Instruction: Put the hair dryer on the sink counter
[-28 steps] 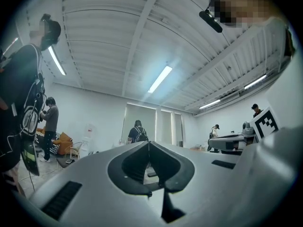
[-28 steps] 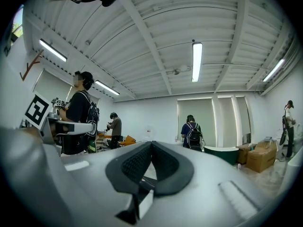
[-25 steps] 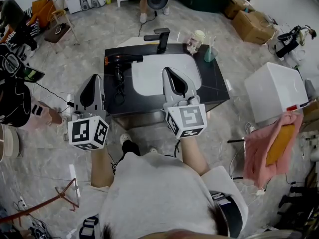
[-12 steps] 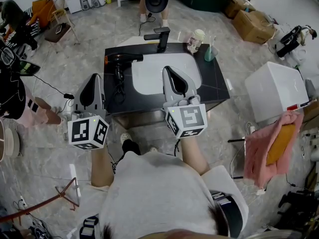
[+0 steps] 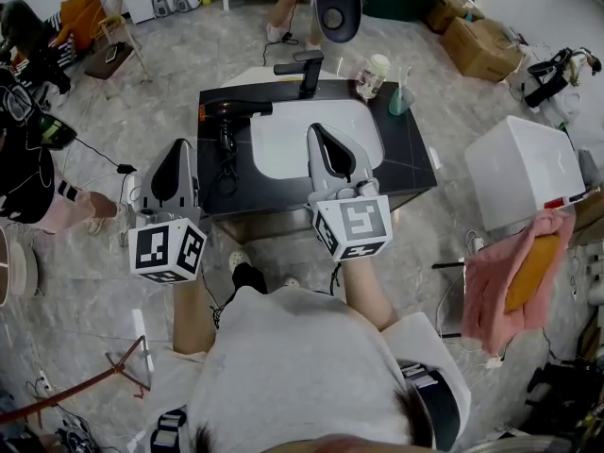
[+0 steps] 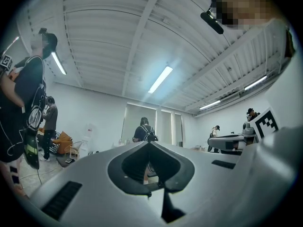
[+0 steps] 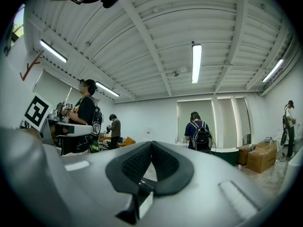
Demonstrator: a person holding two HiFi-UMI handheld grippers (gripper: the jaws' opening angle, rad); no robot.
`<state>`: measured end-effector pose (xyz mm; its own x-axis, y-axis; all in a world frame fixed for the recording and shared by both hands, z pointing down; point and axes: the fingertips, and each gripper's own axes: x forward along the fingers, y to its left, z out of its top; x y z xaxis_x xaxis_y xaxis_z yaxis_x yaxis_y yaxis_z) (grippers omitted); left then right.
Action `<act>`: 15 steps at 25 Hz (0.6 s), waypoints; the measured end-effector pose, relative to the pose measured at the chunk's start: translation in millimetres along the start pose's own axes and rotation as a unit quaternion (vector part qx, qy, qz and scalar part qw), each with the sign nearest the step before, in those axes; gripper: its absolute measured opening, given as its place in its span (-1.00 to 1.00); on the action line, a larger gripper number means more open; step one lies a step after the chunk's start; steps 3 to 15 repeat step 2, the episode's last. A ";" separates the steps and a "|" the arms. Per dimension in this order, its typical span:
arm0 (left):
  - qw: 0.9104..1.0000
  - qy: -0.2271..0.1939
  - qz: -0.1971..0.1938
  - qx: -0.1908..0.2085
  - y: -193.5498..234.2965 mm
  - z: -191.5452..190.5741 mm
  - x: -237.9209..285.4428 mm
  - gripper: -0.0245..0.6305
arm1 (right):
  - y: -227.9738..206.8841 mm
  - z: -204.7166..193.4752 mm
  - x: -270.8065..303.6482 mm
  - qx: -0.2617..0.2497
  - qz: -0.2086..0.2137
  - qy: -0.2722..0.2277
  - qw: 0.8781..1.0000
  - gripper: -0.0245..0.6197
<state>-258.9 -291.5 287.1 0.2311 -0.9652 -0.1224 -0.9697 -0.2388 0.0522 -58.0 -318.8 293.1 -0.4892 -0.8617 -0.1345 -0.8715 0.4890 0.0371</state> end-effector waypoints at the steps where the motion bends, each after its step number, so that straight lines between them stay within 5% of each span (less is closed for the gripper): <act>1: 1.000 0.000 0.000 0.000 1.1 0.4 0.7 -0.90 | 0.4 0.2 1.3 0.000 0.000 0.000 1.000 -0.89; 15: 1.000 0.000 0.001 0.000 2.3 0.7 1.4 -0.90 | 0.8 0.5 2.5 0.000 0.000 0.001 1.000 -0.89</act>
